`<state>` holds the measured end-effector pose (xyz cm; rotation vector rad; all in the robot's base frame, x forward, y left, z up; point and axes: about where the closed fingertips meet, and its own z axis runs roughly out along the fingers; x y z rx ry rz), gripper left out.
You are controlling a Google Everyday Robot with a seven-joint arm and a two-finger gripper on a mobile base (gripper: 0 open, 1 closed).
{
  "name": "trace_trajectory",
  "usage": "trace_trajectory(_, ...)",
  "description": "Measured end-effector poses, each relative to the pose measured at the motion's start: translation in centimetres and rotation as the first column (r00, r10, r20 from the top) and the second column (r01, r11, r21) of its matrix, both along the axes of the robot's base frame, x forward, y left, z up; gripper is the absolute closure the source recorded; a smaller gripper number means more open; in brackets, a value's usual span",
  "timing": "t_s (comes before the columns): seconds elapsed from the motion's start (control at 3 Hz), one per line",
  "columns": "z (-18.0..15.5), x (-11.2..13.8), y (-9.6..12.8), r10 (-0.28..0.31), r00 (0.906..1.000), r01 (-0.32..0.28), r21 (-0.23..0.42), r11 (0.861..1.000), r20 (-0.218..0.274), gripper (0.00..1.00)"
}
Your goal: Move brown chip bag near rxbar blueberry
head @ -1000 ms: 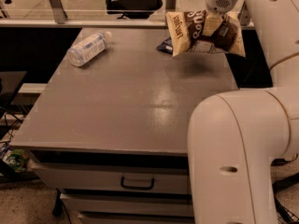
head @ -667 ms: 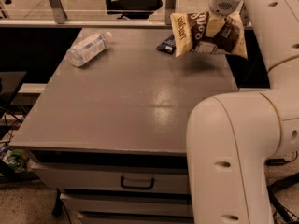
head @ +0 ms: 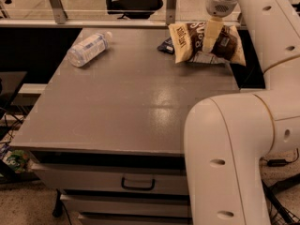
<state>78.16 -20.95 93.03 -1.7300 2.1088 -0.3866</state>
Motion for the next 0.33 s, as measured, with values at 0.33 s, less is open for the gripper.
trace_trajectory(0.33, 0.0, 0.0, 0.0, 0.0, 1.0, 0.0, 0.0, 1.0, 0.0, 0.0)
